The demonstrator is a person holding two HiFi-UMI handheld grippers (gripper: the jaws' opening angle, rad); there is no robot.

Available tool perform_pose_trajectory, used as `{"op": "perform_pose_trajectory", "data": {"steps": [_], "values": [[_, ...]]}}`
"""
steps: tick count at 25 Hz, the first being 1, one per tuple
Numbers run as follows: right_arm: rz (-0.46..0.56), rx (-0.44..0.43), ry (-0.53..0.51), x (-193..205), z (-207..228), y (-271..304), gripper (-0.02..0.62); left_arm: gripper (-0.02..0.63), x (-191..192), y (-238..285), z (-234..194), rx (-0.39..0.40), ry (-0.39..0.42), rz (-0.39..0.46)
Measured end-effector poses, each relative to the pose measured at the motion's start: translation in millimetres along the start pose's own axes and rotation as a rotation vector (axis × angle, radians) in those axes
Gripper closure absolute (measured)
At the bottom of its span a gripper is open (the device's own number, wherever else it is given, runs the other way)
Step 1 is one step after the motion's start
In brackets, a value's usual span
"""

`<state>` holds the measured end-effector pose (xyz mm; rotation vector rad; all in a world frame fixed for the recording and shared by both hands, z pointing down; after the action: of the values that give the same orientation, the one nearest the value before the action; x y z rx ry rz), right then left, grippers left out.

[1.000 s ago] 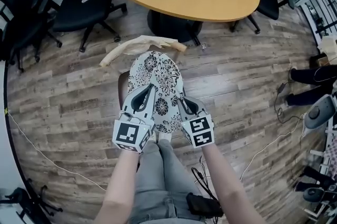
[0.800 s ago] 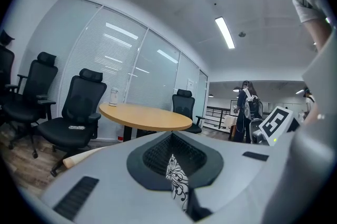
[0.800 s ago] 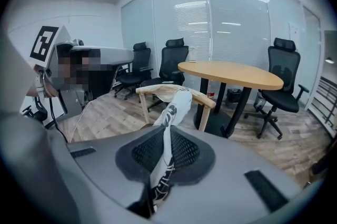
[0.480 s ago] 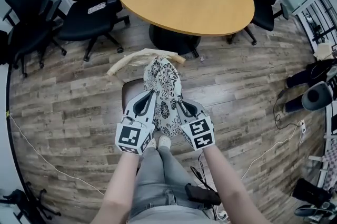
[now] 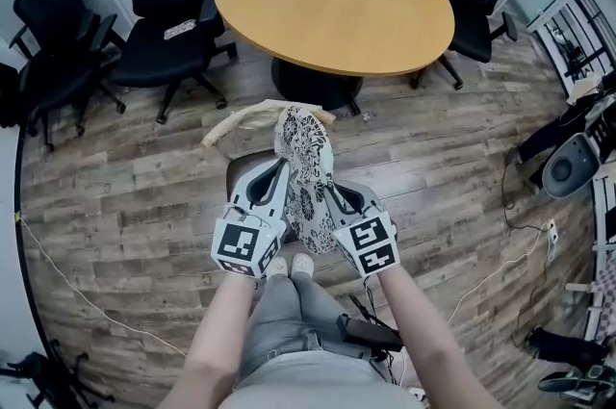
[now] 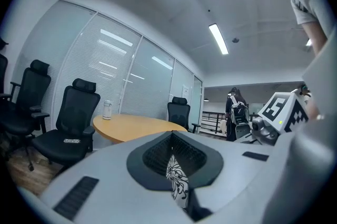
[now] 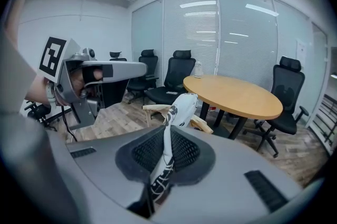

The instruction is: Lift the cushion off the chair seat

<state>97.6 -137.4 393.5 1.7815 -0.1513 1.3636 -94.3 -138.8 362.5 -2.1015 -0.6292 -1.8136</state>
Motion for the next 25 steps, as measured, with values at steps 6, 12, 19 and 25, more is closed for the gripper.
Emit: {"op": "perform_pose_trajectory", "data": {"steps": [6,12,19,25], "values": [[0.056,0.016,-0.002,-24.7,-3.6,-22.3,0.554,0.604,-21.8,-6.4,5.1,-0.002,0.015,0.026],[0.101,0.016,-0.034,-55.7,-7.0,-42.2,0.554,0.604,-45.1,-12.0,9.0,-0.012,0.013,0.076],[0.157,0.036,-0.049,-83.5,-15.6,-55.1,0.554,0.604,-64.5,-21.3,8.2,-0.03,0.013,0.114],[0.205,0.079,-0.097,-101.8,-18.1,-67.4,0.554,0.604,-84.1,-27.0,13.8,-0.024,0.029,0.152]]}}
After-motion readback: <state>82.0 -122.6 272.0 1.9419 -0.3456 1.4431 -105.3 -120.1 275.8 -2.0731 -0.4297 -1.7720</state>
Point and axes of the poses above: the fingertips, and each gripper's own axes: y forward along the fingers, z to its right, x out of its underside, the point moved 10 cm from there along -y, backward along the fingers, and after that the axes turned 1 degree about z, right-handed, at the moved point
